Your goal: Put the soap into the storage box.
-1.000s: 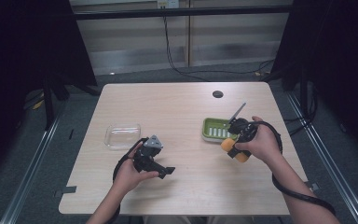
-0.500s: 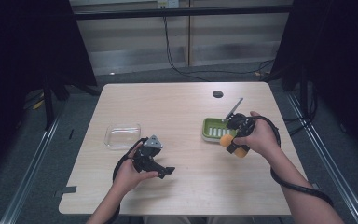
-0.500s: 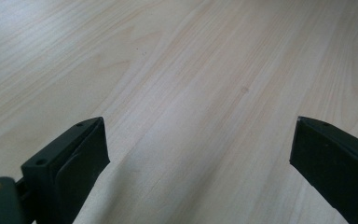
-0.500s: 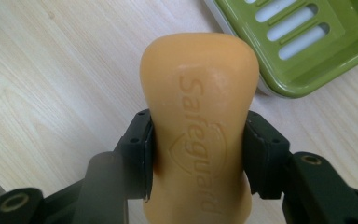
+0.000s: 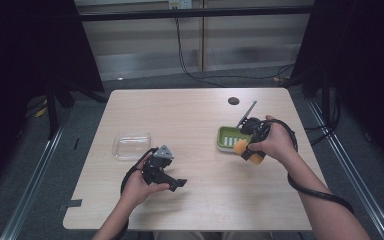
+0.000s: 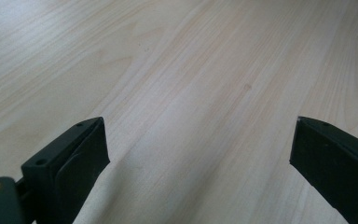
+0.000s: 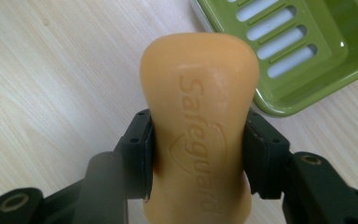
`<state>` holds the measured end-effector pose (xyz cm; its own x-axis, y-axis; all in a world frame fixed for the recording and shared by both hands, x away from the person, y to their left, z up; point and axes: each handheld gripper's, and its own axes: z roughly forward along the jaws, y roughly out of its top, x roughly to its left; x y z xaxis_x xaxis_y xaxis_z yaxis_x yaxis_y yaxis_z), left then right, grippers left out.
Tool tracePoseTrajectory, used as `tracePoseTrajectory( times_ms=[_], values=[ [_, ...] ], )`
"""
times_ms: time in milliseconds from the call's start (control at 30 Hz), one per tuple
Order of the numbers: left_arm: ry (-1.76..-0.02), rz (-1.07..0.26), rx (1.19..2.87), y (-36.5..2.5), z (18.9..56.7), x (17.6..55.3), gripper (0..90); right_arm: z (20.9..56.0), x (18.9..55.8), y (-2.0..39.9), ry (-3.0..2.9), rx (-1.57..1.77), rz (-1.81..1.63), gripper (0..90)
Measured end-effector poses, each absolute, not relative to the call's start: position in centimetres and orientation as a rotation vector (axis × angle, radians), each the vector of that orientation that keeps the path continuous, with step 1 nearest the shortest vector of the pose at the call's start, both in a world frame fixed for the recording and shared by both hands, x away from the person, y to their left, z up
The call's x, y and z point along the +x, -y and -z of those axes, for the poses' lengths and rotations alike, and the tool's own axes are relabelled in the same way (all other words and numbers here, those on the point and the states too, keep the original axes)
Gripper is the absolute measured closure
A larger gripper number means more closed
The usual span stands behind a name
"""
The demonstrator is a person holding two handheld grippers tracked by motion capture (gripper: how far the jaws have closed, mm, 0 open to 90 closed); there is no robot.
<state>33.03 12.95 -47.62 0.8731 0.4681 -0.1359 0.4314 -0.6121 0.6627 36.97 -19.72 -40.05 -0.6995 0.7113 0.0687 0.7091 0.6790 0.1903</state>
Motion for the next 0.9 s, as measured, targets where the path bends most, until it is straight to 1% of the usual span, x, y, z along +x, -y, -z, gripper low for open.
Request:
tracePoseTrajectory(
  times_ms=[300,900],
  values=[
    [-0.656,-0.061,2.291,-13.1,47.5,33.0,4.0,40.0,37.4,19.4,-2.873,1.186,-0.338,50.9],
    [-0.661,-0.062,2.312,-13.2,47.9,33.1,3.9,40.2,38.7,18.9,-2.875,1.141,-0.356,50.9]
  ],
)
